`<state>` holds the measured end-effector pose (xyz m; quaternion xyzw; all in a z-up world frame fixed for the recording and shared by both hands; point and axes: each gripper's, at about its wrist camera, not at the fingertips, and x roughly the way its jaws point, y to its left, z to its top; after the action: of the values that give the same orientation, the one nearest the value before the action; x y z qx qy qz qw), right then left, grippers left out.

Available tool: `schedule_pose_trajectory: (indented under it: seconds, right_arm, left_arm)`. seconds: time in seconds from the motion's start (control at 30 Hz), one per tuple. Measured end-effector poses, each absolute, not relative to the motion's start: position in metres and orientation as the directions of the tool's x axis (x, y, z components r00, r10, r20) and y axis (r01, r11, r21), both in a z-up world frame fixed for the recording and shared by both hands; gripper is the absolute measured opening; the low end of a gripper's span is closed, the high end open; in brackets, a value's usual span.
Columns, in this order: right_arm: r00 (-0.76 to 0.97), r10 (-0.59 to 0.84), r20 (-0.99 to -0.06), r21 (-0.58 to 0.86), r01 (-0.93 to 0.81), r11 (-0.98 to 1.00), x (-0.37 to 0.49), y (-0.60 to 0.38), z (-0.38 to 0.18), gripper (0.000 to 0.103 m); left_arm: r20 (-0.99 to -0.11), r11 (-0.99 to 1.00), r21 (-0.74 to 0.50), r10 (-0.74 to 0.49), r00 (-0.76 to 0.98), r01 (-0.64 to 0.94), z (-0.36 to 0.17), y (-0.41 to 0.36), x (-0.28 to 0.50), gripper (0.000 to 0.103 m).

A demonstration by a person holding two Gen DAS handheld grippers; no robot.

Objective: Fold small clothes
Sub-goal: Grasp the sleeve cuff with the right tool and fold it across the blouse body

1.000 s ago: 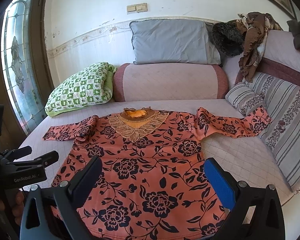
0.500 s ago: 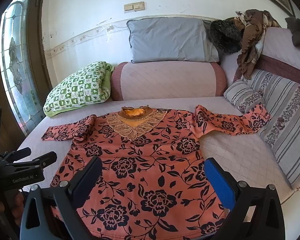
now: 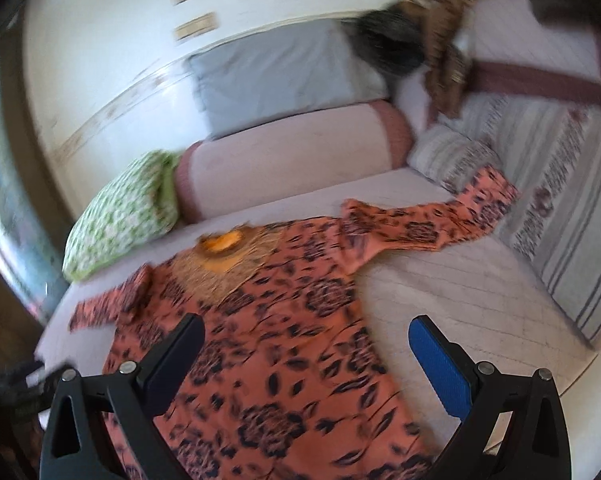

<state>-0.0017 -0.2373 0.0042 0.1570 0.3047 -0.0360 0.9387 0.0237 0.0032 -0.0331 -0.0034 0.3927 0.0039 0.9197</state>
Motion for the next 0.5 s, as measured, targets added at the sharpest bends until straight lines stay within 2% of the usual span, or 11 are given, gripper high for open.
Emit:
schedule_pose_trajectory:
  seconds: [0.2, 0.33, 0.4, 0.5]
  right_arm:
    - [0.793, -0.094, -0.601, 0.380, 0.388, 0.840, 0.062, -0.378, -0.024, 0.103]
    - [0.737, -0.164, -0.656, 0.413, 0.532, 0.739, 0.112, -0.469, -0.049, 0.102]
    - [0.721, -0.180, -0.669, 0.420, 0.566, 0.709, 0.133, -0.499, -0.058, 0.097]
    - [0.690, -0.196, -0.697, 0.404, 0.603, 0.688, 0.166, -0.532, -0.070, 0.085]
  left_arm:
    - [-0.747, 1.000, 0.000, 0.015, 0.665, -0.023, -0.050, 0.008, 0.041, 0.103]
    - [-0.754, 0.999, 0.012, 0.035, 0.656, -0.040, -0.061, 0.011, 0.058, 0.103]
    - [-0.762, 0.998, 0.012, 0.044, 0.646, -0.054, -0.068, 0.013, 0.066, 0.103]
    - [-0.779, 0.997, 0.003, 0.052, 0.625, -0.079, -0.080, 0.020, 0.076, 0.103]
